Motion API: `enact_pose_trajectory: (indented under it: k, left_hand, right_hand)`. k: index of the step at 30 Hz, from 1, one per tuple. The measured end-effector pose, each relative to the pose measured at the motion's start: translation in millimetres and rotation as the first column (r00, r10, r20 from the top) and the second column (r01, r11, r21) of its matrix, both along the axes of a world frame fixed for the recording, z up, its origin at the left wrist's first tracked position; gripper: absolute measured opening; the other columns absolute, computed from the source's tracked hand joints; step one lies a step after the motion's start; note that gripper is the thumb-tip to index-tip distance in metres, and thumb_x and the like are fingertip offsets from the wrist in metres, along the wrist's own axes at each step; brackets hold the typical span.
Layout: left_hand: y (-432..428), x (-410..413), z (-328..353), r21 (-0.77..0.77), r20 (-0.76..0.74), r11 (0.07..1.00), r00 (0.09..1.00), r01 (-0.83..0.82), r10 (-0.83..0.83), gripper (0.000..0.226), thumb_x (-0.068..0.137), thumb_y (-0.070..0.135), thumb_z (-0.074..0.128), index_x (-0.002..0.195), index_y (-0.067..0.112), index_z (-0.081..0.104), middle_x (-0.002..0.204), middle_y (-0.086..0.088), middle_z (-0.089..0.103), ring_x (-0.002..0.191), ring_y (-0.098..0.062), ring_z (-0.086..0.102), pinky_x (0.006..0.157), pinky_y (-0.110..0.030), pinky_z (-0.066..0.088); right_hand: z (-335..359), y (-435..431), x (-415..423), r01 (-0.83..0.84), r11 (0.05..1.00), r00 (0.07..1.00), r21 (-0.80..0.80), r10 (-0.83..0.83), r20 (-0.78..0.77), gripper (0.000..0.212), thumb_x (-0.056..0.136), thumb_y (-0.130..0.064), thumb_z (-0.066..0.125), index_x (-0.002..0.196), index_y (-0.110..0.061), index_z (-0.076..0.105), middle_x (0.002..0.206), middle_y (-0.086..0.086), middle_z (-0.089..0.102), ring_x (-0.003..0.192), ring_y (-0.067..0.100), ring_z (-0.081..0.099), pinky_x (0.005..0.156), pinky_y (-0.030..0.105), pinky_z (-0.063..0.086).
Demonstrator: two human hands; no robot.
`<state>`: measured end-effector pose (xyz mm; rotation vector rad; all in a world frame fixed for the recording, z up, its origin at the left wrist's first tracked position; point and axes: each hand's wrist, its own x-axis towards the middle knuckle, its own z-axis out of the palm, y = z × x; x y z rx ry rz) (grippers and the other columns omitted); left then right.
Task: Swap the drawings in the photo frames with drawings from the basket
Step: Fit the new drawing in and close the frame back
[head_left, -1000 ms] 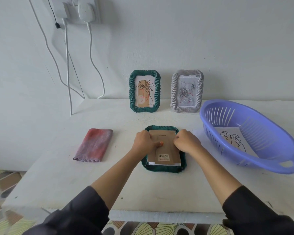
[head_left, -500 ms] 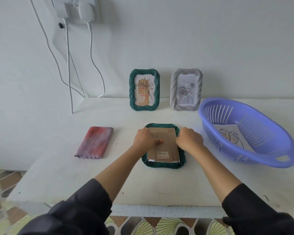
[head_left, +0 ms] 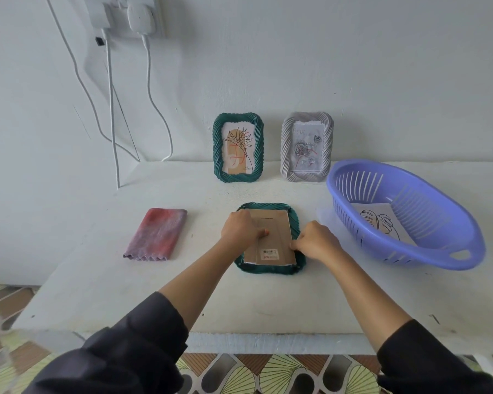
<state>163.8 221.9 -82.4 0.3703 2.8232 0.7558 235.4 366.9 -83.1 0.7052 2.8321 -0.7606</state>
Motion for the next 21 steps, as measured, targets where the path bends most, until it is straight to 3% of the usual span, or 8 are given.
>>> enact_pose_trajectory:
  k: [3, 9, 15, 19, 21]
  left_hand:
    - [-0.6, 2.7, 1.1, -0.045, -0.004, 0.999, 1.000, -0.018, 0.018, 0.045, 0.079, 0.044, 0.066, 0.100, 0.005, 0.058, 0.104, -0.012, 0.064, 0.087, -0.025, 0.059, 0.062, -0.030, 0.042]
    - [-3.3, 3.1, 1.3, -0.044, 0.013, 0.999, 1.000, -0.014, 0.014, 0.046, 0.082, 0.046, 0.061, 0.104, 0.005, 0.058, 0.107, -0.013, 0.063, 0.095, -0.027, 0.060, 0.065, -0.032, 0.042]
    - [-22.8, 3.1, 0.0, 0.061, -0.063, 0.997, 0.996, -0.056, 0.060, 0.038, 0.086, 0.036, 0.061, 0.109, 0.007, 0.062, 0.120, -0.013, 0.057, 0.108, -0.029, 0.054, 0.086, -0.037, 0.046]
    - [-39.9, 4.5, -3.7, 0.146, 0.081, 0.987, 0.995, -0.061, 0.050, 0.023, 0.082, 0.016, 0.067, 0.103, 0.006, 0.065, 0.102, -0.011, 0.061, 0.080, -0.023, 0.057, 0.079, -0.035, 0.055]
    - [-42.6, 7.4, -4.8, 0.190, 0.131, 0.981, 0.991, -0.047, 0.022, 0.023, 0.082, 0.013, 0.067, 0.104, 0.007, 0.066, 0.095, -0.007, 0.056, 0.077, -0.021, 0.055, 0.078, -0.034, 0.056]
  right_hand:
    - [1.5, -1.7, 1.4, 0.005, 1.000, 1.000, 0.008, -0.005, -0.022, 0.016, 0.078, -0.019, 0.062, 0.074, -0.012, 0.048, 0.079, 0.007, 0.055, 0.075, 0.025, 0.053, 0.068, 0.028, 0.038]
    - [3.1, -4.2, 5.0, 0.014, 1.000, 0.999, 0.009, -0.013, -0.041, 0.019, 0.075, -0.022, 0.067, 0.082, -0.009, 0.056, 0.086, 0.010, 0.061, 0.080, 0.026, 0.058, 0.070, 0.028, 0.040]
    - [1.9, -2.3, 10.6, 0.031, 0.999, 0.999, -0.016, -0.031, -0.031, 0.032, 0.072, -0.029, 0.070, 0.093, -0.006, 0.064, 0.093, 0.010, 0.067, 0.089, 0.029, 0.063, 0.077, 0.032, 0.046]
    - [0.2, -4.4, 13.3, 0.031, 0.999, 0.999, -0.027, -0.031, -0.020, 0.033, 0.071, -0.029, 0.072, 0.093, -0.006, 0.065, 0.091, 0.010, 0.068, 0.089, 0.029, 0.063, 0.079, 0.033, 0.047]
    - [-0.3, -5.5, 14.1, 0.032, 0.999, 0.999, -0.032, -0.033, -0.031, 0.032, 0.071, -0.028, 0.072, 0.092, -0.005, 0.065, 0.090, 0.010, 0.067, 0.089, 0.030, 0.063, 0.080, 0.034, 0.048]
